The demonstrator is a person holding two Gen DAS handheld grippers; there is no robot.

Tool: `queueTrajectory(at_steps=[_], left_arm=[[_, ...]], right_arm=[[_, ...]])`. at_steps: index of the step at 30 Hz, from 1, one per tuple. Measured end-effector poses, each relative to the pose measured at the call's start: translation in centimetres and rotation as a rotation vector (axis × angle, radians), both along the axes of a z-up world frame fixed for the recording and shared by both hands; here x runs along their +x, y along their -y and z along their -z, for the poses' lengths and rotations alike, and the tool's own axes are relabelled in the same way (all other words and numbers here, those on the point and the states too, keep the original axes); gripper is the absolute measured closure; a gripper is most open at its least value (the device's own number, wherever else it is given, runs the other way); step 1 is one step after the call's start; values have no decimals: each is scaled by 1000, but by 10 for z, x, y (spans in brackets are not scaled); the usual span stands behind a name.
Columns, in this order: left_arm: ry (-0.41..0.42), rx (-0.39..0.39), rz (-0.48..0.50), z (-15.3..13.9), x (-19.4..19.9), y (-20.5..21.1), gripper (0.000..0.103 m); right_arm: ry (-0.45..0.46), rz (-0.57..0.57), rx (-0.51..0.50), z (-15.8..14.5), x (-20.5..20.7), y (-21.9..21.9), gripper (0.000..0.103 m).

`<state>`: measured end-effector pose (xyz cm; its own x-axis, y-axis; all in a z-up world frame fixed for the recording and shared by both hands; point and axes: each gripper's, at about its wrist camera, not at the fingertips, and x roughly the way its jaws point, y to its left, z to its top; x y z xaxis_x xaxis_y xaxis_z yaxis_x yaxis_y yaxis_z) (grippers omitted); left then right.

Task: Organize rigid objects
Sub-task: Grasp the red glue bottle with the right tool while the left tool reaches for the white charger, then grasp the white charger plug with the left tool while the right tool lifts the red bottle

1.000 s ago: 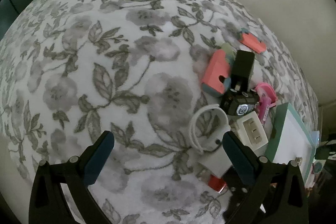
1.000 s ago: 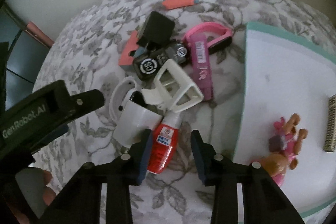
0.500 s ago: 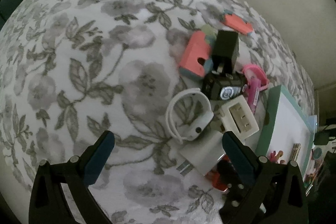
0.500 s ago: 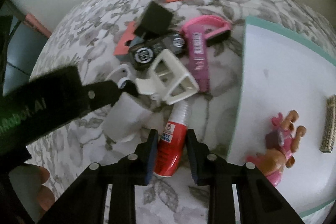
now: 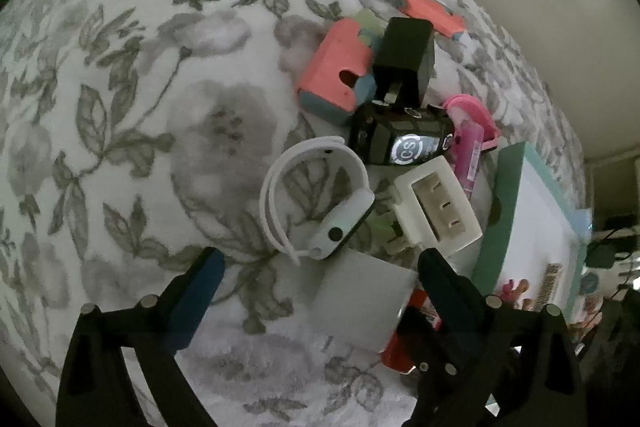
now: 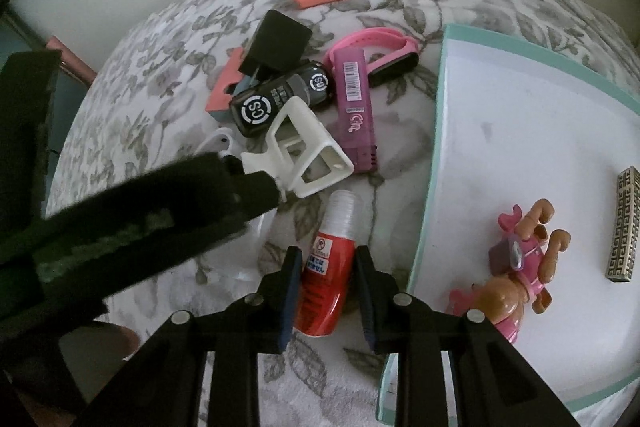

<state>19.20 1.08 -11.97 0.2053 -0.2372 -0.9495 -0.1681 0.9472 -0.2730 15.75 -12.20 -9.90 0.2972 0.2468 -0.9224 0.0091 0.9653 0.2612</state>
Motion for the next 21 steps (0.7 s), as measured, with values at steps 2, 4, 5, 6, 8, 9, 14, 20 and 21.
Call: queueTrajectory(at_steps=[2, 4, 5, 6, 8, 9, 14, 20, 21], left_arm=[[1, 11, 11, 0, 1, 4, 7], [1, 2, 21, 0, 1, 5, 11], [1, -7, 23, -1, 1, 5, 13], [-1, -8, 25, -1, 1, 6, 14], [-5, -9, 35, -1, 0, 9, 15], [-7, -10, 39, -3, -1, 11, 16], [-7, -8, 66, -4, -7, 15, 21], [0, -22, 80, -7, -14, 13, 32], [1, -25, 82, -8, -15, 13, 35]], right_arm=[[0, 1, 3, 0, 0, 0, 74], [0, 1, 8, 1, 1, 0, 75], [0, 1, 10, 1, 1, 1, 75], [0, 3, 13, 0, 0, 2, 74], [0, 3, 14, 0, 0, 1, 74], [1, 2, 13, 1, 0, 1, 74], [3, 3, 16, 1, 0, 2, 74], [2, 2, 14, 0, -2, 2, 74], [1, 0, 13, 0, -3, 2, 74]])
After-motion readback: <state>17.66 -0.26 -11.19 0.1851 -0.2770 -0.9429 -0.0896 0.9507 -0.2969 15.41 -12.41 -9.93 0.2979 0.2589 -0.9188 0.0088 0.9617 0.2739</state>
